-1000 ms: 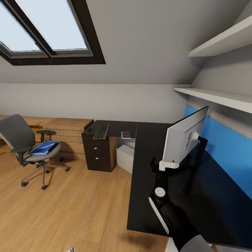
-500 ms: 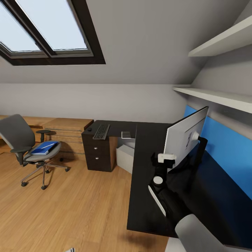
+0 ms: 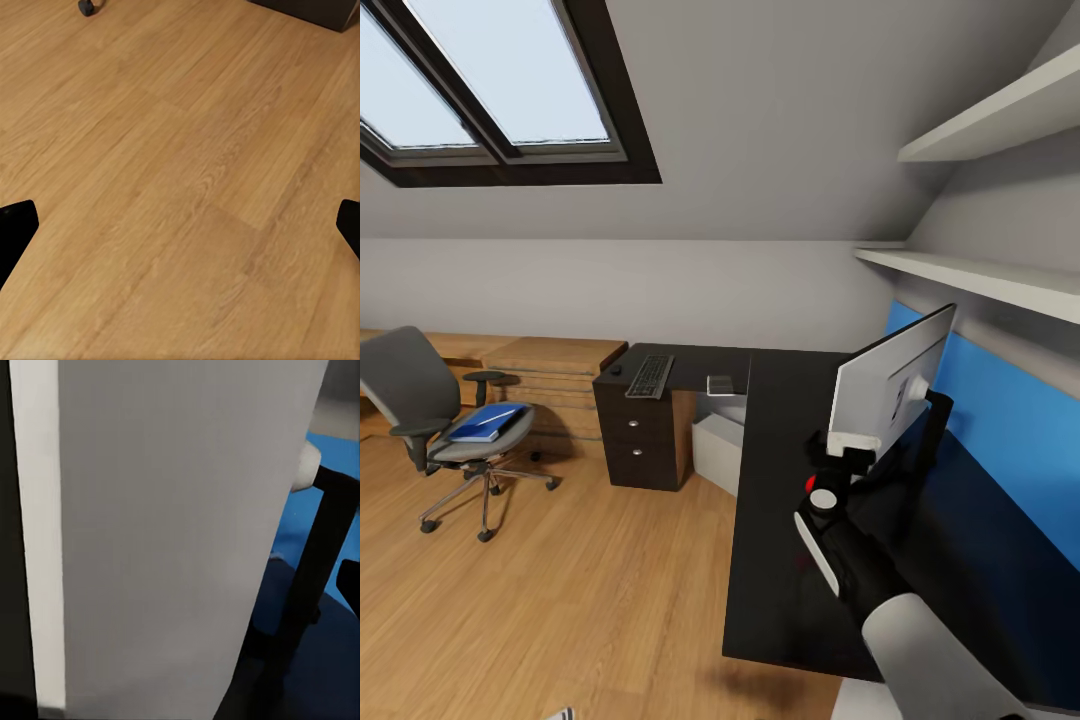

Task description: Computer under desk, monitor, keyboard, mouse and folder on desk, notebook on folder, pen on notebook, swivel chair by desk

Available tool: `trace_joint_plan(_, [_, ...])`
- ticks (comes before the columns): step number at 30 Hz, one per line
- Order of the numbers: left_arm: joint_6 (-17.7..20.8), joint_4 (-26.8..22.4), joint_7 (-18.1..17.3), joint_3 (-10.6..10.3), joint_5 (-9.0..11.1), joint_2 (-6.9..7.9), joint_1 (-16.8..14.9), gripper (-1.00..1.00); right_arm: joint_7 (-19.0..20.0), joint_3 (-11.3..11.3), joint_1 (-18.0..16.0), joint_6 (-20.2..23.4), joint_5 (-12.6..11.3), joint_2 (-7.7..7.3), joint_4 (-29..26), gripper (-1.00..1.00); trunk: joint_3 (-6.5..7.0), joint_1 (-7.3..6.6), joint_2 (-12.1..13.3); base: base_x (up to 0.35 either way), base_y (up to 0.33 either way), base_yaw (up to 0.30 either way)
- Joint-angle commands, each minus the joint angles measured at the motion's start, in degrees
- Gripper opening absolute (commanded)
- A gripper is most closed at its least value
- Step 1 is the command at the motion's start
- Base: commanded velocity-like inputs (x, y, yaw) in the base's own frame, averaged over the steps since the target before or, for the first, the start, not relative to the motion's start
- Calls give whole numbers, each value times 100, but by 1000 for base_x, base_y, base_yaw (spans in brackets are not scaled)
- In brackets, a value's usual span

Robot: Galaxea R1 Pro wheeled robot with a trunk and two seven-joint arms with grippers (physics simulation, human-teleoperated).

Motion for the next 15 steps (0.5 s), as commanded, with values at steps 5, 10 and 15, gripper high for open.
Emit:
trace_joint_plan(5, [-20, -22, 56, -47, -9, 4, -12, 100, -108, -159, -18, 120, -1, -1, 1, 100, -7, 0, -5, 0, 0, 0])
trace_joint_plan(10, [-21, -22, 56, -43, -9, 4, -9, 100, -364, -244, -20, 131, -24, -1, -5, 100, -7, 0, -5, 0, 0, 0])
trace_joint_plan(15, [-20, -22, 56, -45, -7, 4, -10, 100, -384, -295, -20, 125, -342, -4, -7, 100, -7, 0, -5, 0, 0, 0])
